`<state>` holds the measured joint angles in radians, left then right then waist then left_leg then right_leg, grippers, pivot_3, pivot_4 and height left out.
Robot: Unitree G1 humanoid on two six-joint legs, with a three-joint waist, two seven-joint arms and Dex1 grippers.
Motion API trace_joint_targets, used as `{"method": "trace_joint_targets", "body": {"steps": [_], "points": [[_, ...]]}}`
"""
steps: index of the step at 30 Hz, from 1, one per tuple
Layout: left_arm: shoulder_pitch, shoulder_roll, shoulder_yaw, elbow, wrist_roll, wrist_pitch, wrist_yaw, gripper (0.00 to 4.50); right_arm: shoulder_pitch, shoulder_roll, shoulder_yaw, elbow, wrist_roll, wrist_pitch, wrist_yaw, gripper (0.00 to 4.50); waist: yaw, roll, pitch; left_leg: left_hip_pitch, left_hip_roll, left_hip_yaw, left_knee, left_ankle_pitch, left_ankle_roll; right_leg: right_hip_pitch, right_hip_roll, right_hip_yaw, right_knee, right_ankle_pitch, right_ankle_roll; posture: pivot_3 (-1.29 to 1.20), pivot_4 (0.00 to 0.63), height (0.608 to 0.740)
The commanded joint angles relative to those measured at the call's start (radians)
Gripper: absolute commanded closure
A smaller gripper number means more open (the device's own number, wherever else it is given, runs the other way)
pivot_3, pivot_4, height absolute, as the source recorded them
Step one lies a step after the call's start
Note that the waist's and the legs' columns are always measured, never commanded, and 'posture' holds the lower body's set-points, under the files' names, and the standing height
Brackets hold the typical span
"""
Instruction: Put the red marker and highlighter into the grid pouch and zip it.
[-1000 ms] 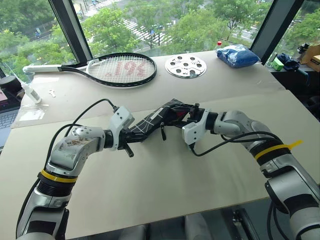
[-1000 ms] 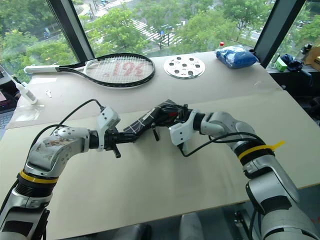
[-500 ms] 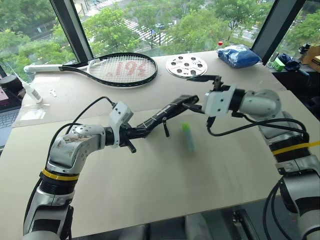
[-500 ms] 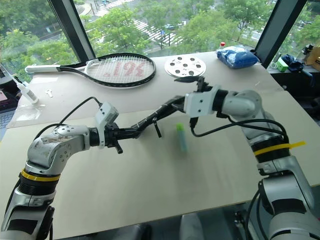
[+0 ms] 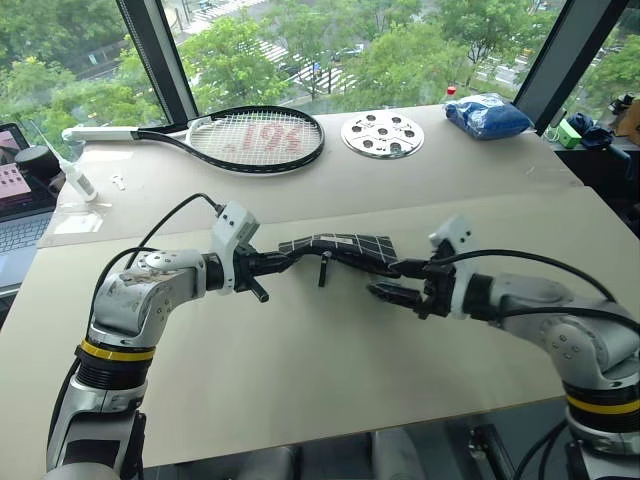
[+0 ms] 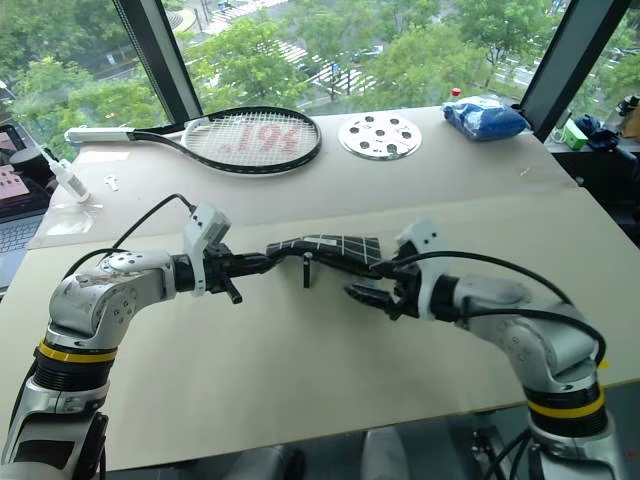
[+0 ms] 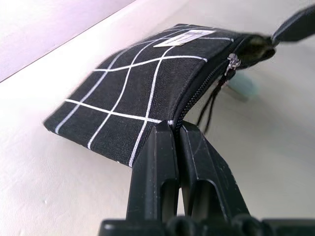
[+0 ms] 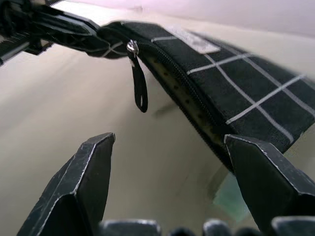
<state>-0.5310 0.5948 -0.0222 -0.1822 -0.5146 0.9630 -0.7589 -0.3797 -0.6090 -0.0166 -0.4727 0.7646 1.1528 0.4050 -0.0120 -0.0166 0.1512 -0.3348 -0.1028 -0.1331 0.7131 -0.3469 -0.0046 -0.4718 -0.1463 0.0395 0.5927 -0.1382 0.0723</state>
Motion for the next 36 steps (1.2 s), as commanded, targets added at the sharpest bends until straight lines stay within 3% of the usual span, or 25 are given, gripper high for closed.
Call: {"method": "trace_joint_targets", "body": {"steps": [1, 6, 8, 12, 16, 22, 34, 36], "points": [[-0.018, 0.0, 0.001, -0.012, 0.001, -0.027, -0.004, 4.5, -0.005, -0.009, 0.056, 0.003, -0.127, -0.006, -0.101, 0.54, 0.0, 0.0, 0.0, 0.0, 0.0, 0.0, 0.0, 0.0, 0.0, 0.0, 0.0, 0.0, 0.0, 0.0, 0.0, 0.0, 0.15, 0.74], [-0.006, 0.004, 0.006, -0.014, 0.003, -0.033, -0.003, 4.5, -0.114, -0.044, -0.14, 0.125, -0.109, -0.054, -0.055, 0.54, 0.0, 0.0, 0.0, -0.001, -0.001, 0.0, 0.001, 0.0, 0.0, 0.0, -0.001, 0.0, -0.001, 0.001, 0.001, 0.0, 0.15, 0.74], [-0.003, 0.005, 0.007, -0.014, 0.004, -0.035, -0.003, 4.5, -0.138, -0.083, -0.159, 0.152, -0.115, -0.063, -0.015, 0.54, 0.0, 0.0, 0.0, -0.001, -0.001, 0.001, 0.001, 0.0, 0.0, 0.0, -0.001, 0.0, -0.001, 0.001, 0.001, 0.0, 0.15, 0.74], [0.0, 0.003, 0.007, -0.011, 0.006, -0.039, -0.001, 4.5, -0.106, -0.113, -0.087, 0.114, -0.142, -0.064, 0.021, 0.54, -0.001, -0.001, 0.0, 0.0, 0.002, 0.001, -0.001, 0.0, 0.0, 0.001, 0.001, -0.002, -0.002, 0.001, 0.001, 0.0, 0.15, 0.74], [-0.003, -0.004, 0.004, -0.01, 0.01, -0.043, 0.008, 4.5, -0.084, 0.003, -0.02, 0.072, -0.154, -0.029, -0.05, 0.54, -0.01, -0.001, 0.0, 0.0, 0.002, 0.002, -0.001, 0.0, 0.0, 0.001, 0.001, 0.0, -0.003, 0.002, 0.0, 0.0, 0.15, 0.74], [0.006, -0.003, 0.004, -0.015, 0.011, -0.047, 0.013, 4.5, -0.087, 0.083, 0.014, 0.104, -0.209, -0.002, -0.124, 0.54, 0.002, -0.001, 0.0, 0.0, 0.001, 0.002, 0.0, 0.0, 0.0, 0.0, 0.0, 0.0, -0.002, 0.002, 0.0, 0.0, 0.15, 0.74], [0.009, -0.006, 0.002, -0.022, 0.005, -0.048, 0.023, 4.5, -0.068, 0.12, 0.179, 0.169, -0.393, -0.068, -0.154, 0.54, -0.003, -0.001, 0.0, 0.0, 0.001, 0.002, 0.0, 0.0, 0.0, 0.0, 0.0, 0.0, -0.002, 0.002, 0.0, 0.0, 0.15, 0.74], [0.009, -0.008, 0.001, -0.02, 0.007, -0.051, 0.024, 4.5, -0.056, 0.11, 0.209, 0.184, -0.434, -0.093, -0.152, 1.05, -0.003, -0.001, 0.0, 0.0, 0.001, 0.002, 0.0, 0.0, 0.0, 0.0, 0.0, 0.0, -0.002, 0.002, 0.0, 0.0, 0.15, 0.74]]}}
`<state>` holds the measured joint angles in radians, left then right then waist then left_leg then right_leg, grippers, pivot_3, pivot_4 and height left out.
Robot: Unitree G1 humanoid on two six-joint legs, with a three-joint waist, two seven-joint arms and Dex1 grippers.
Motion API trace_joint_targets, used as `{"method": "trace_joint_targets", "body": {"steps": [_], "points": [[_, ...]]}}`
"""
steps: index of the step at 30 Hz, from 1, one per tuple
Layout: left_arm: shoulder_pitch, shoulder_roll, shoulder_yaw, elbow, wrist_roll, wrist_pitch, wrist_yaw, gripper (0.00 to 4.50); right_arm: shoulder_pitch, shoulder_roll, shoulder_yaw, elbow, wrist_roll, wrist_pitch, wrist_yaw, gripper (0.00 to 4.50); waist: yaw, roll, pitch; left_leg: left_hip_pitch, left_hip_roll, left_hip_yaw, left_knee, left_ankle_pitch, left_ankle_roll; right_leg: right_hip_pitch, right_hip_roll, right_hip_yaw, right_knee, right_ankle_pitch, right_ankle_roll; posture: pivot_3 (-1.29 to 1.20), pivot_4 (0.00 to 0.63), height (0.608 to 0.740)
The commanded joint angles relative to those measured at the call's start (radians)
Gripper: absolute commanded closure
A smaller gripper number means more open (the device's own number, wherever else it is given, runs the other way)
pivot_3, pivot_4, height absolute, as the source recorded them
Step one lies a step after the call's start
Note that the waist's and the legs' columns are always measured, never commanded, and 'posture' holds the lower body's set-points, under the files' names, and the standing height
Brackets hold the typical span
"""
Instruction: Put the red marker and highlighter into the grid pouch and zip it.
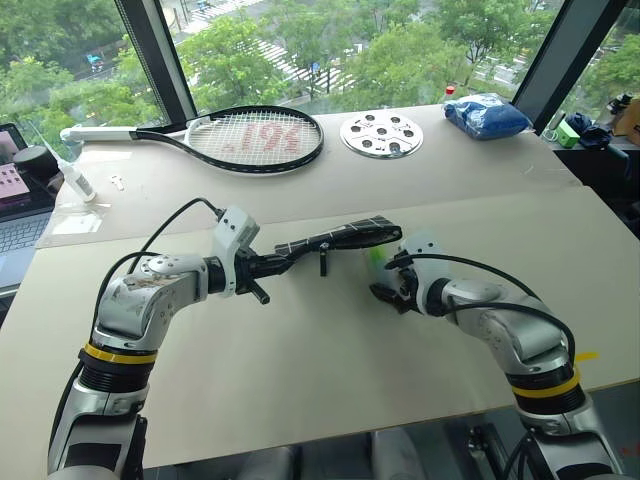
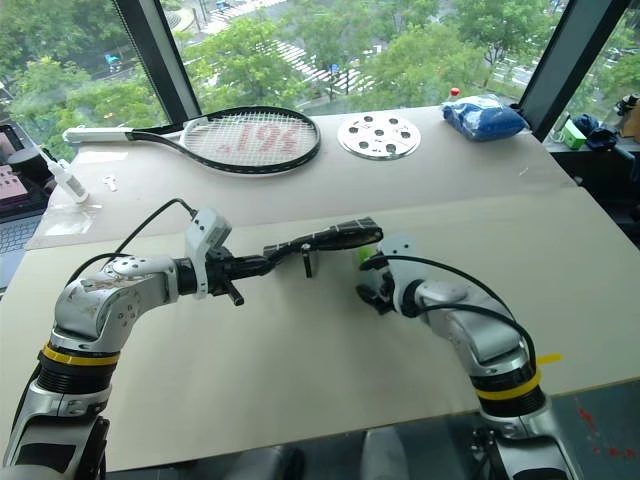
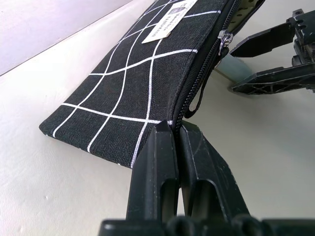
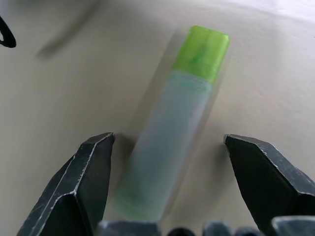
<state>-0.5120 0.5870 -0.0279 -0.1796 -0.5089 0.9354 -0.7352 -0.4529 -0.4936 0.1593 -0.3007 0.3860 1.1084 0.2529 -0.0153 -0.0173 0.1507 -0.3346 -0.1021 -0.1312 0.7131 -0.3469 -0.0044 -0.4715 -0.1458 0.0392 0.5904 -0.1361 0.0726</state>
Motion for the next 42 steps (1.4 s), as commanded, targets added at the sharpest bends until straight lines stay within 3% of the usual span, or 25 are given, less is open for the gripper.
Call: {"method": "trace_joint_targets", "body": {"steps": [1, 8, 11, 13, 19, 23, 26, 34, 42], "points": [[-0.009, -0.001, 0.006, -0.023, 0.002, -0.024, 0.002, 4.5, 0.023, -0.009, 0.04, 0.015, -0.069, -0.057, 0.001, 1.22, 0.0, 0.0, 0.0, 0.0, 0.0, 0.0, 0.0, 0.0, 0.0, 0.0, 0.0, 0.0, 0.0, 0.0, 0.0, 0.0, 0.15, 0.74], [-0.014, -0.006, 0.0, -0.011, 0.007, -0.036, 0.0, 4.5, 0.053, -0.044, -0.029, 0.033, -0.095, -0.119, 0.036, 3.47, 0.005, 0.0, 0.0, 0.001, 0.0, 0.0, 0.0, 0.0, 0.0, 0.002, 0.0, 0.0, 0.0, 0.0, 0.0, 0.0, 0.15, 0.74], [-0.019, -0.008, -0.007, 0.0, 0.012, -0.046, -0.002, 4.5, 0.043, -0.059, -0.069, 0.042, -0.101, -0.127, 0.036, 3.46, 0.005, 0.0, 0.0, 0.001, -0.001, 0.0, 0.0, 0.0, 0.0, 0.002, 0.0, 0.0, -0.001, 0.0, 0.0, 0.0, 0.15, 0.74], [-0.025, -0.01, -0.014, 0.011, 0.016, -0.054, -0.005, 4.5, 0.042, -0.131, -0.107, 0.028, -0.099, -0.17, 0.1, 3.46, 0.005, 0.0, 0.0, 0.001, 0.0, 0.0, 0.0, 0.0, 0.0, 0.002, 0.0, 0.0, -0.001, 0.0, 0.0, 0.0, 0.15, 0.74], [-0.04, -0.011, -0.032, 0.04, 0.031, -0.078, -0.02, 4.5, 0.155, -0.462, -0.251, -0.089, -0.06, -0.398, 0.46, 3.46, 0.005, 0.0, 0.0, 0.0, -0.001, 0.0, -0.001, 0.0, 0.001, 0.002, 0.0, -0.001, -0.004, 0.0, 0.001, 0.0, 0.15, 0.74], [-0.052, -0.013, -0.04, 0.059, 0.04, -0.089, -0.032, 4.5, 0.26, -0.601, -0.295, -0.205, -0.004, -0.484, 0.673, 3.46, -0.005, 0.0, 0.0, 0.002, 0.002, 0.001, -0.002, -0.001, 0.001, 0.005, 0.001, -0.003, -0.007, 0.0, 0.001, 0.0, 0.15, 0.74], [-0.058, -0.017, -0.043, 0.065, 0.043, -0.091, -0.035, 4.5, 0.2, -0.602, -0.271, -0.25, 0.024, -0.469, 0.689, 3.46, -0.008, 0.0, 0.001, 0.007, 0.008, 0.003, -0.002, -0.003, 0.003, 0.012, 0.006, -0.003, -0.012, 0.002, -0.001, 0.0, 0.15, 0.74], [-0.058, -0.02, -0.05, 0.053, 0.041, -0.088, -0.035, 4.5, -0.012, -0.532, -0.093, -0.22, -0.079, -0.449, 0.642, 3.46, 0.004, -0.002, 0.002, 0.012, 0.01, 0.006, -0.002, -0.003, 0.003, 0.014, 0.008, -0.001, -0.013, 0.003, -0.001, 0.0, 0.15, 0.74], [-0.056, -0.015, -0.049, 0.043, 0.041, -0.086, -0.033, 4.5, -0.056, -0.509, -0.017, -0.11, -0.168, -0.485, 0.65, 3.46, 0.006, -0.002, 0.002, 0.011, 0.01, 0.006, -0.002, -0.004, 0.003, 0.014, 0.008, -0.002, -0.013, 0.003, -0.001, 0.0, 0.15, 0.74]]}}
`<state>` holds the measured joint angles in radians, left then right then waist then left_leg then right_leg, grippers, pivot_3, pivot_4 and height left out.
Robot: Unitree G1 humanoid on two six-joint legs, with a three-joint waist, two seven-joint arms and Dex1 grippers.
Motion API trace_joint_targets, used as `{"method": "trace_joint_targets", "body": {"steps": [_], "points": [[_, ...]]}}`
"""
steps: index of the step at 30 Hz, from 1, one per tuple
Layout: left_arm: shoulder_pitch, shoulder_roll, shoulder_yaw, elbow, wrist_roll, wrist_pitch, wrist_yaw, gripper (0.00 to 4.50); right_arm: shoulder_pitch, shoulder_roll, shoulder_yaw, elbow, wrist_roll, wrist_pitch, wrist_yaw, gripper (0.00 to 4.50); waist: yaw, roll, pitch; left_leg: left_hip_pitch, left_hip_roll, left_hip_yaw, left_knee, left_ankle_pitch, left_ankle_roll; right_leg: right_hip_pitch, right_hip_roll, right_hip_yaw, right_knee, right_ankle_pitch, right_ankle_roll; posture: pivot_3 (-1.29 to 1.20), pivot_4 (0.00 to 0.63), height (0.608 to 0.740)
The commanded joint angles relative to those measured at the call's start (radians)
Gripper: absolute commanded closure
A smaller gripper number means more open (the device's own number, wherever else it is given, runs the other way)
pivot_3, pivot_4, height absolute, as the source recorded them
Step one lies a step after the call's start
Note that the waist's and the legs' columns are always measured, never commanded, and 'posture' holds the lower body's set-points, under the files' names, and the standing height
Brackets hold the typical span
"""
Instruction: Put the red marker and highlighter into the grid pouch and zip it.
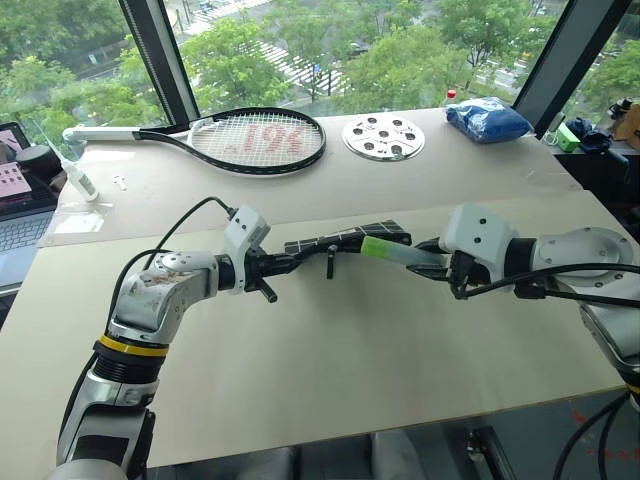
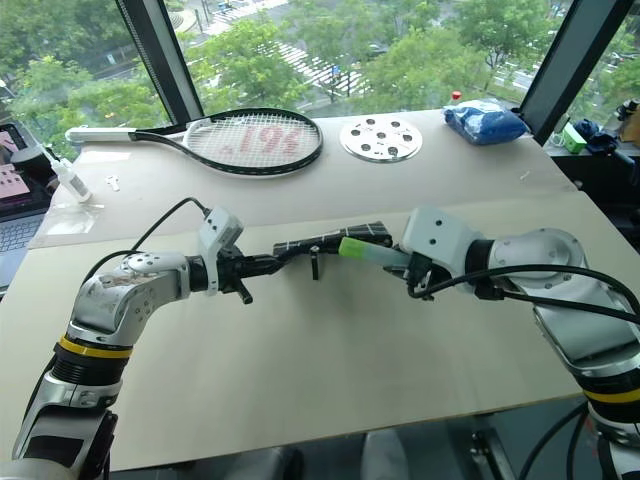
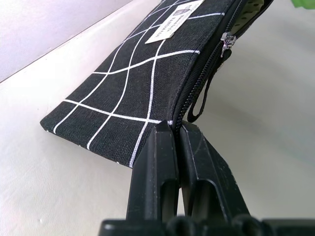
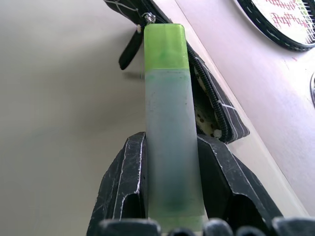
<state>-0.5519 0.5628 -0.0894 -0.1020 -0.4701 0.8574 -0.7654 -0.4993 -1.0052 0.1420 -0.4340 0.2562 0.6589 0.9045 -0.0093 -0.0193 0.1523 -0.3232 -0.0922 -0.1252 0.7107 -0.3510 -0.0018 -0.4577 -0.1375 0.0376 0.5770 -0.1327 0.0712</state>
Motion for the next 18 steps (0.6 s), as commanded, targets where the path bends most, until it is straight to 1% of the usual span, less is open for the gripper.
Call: {"method": "trace_joint_targets", "body": {"steps": [1, 11, 18], "points": [[-0.015, 0.01, 0.013, -0.037, 0.002, -0.007, -0.003, 4.5, -0.009, 0.002, 0.006, 0.032, -0.049, -0.041, -0.001, 3.46, 0.0, 0.0, 0.0, 0.0, 0.0, 0.0, 0.0, 0.0, 0.0, 0.0, 0.0, 0.0, 0.0, 0.0, 0.0, 0.0, 0.15, 0.74], [-0.008, 0.009, 0.011, -0.044, 0.0, -0.007, 0.0, 4.5, -0.031, 0.045, 0.034, 0.11, -0.111, -0.066, 0.002, 3.46, -0.003, 0.0, 0.0, 0.0, 0.0, 0.0, 0.0, 0.0, 0.0, 0.0, 0.0, 0.0, 0.0, 0.0, 0.0, 0.0, 0.15, 0.74], [-0.004, 0.011, 0.0, -0.04, 0.005, -0.012, -0.008, 4.5, -0.171, 0.128, 0.196, 0.193, -0.277, -0.02, -0.028, 3.46, -0.005, 0.0, 0.0, 0.0, 0.001, 0.0, 0.0, 0.0, 0.0, -0.001, 0.001, 0.0, 0.0, 0.0, 0.0, 0.0, 0.15, 0.74]]}}
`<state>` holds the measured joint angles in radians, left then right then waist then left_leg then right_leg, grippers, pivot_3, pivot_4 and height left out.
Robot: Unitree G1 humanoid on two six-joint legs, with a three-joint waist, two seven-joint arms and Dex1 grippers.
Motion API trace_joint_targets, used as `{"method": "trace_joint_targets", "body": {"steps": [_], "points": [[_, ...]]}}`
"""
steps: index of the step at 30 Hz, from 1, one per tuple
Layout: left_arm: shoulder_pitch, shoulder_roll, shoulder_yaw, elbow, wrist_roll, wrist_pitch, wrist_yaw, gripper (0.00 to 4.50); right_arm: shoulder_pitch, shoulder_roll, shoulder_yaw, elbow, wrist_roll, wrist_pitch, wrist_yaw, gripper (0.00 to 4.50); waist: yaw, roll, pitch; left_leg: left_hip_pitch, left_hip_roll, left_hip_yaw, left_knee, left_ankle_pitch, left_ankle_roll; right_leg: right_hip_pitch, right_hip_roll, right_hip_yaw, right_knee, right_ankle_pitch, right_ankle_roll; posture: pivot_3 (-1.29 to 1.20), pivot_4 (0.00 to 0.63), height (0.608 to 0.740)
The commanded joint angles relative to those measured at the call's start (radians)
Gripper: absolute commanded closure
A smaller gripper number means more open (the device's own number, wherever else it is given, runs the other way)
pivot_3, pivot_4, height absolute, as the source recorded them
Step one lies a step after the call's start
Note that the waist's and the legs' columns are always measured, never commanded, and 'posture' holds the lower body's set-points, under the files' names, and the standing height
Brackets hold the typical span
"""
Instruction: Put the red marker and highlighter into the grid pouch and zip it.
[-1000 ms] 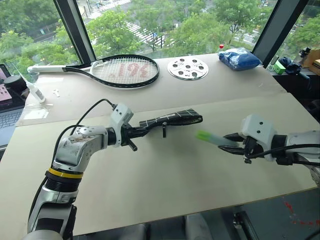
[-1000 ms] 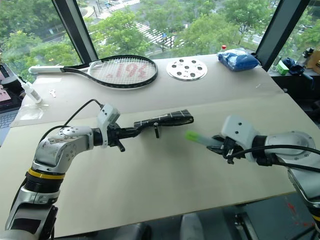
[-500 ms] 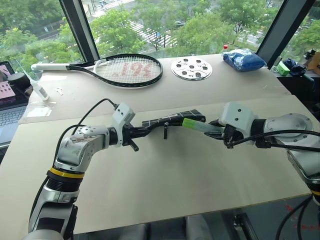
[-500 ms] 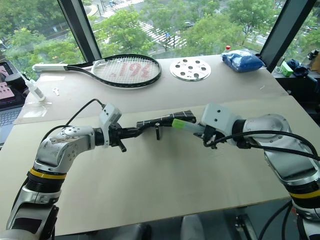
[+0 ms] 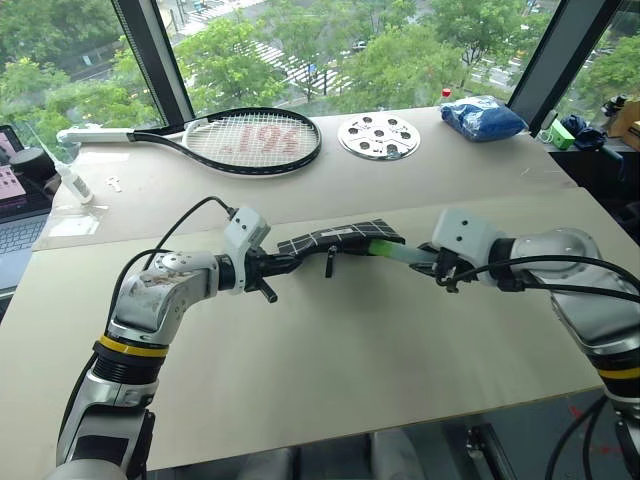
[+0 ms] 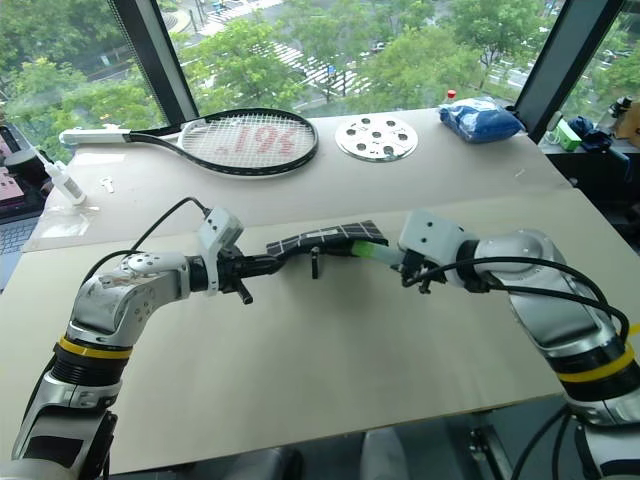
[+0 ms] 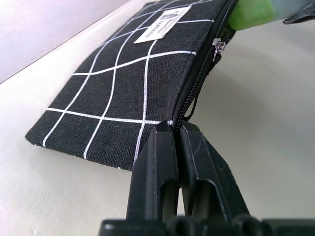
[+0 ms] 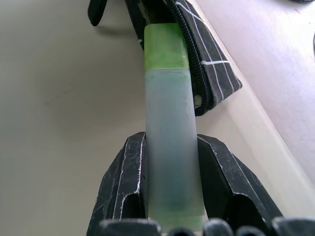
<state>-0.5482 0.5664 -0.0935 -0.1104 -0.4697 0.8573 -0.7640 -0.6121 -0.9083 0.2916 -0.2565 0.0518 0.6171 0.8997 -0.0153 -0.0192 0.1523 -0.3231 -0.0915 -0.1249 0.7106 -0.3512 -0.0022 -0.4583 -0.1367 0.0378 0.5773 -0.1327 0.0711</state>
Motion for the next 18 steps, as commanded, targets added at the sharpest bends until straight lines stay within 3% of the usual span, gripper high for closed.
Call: {"method": "trace_joint_targets", "body": {"steps": [1, 7, 18], "points": [[-0.006, 0.007, 0.003, -0.031, 0.005, -0.013, -0.009, 4.5, -0.076, 0.051, 0.066, 0.026, -0.091, 0.029, -0.027, 3.46, 0.001, 0.0, 0.0, 0.0, 0.0, 0.0, 0.0, 0.0, 0.0, 0.0, 0.0, 0.0, 0.0, 0.0, 0.0, 0.0, 0.15, 0.74], [0.005, 0.009, 0.008, -0.046, 0.001, -0.005, -0.005, 4.5, -0.155, 0.155, 0.145, 0.078, -0.195, -0.016, -0.065, 3.46, 0.001, 0.0, 0.0, -0.001, 0.0, 0.0, 0.0, 0.0, 0.0, -0.001, 0.0, 0.0, 0.0, 0.0, 0.0, 0.0, 0.15, 0.74], [0.004, 0.017, 0.006, -0.049, 0.0, -0.001, -0.006, 4.5, -0.171, 0.227, 0.326, 0.164, -0.523, -0.467, -0.154, 3.46, -0.001, 0.0, 0.0, -0.001, 0.0, 0.0, 0.0, -0.001, -0.002, -0.002, 0.001, -0.001, 0.0, 0.0, 0.0, 0.0, 0.15, 0.74]]}}
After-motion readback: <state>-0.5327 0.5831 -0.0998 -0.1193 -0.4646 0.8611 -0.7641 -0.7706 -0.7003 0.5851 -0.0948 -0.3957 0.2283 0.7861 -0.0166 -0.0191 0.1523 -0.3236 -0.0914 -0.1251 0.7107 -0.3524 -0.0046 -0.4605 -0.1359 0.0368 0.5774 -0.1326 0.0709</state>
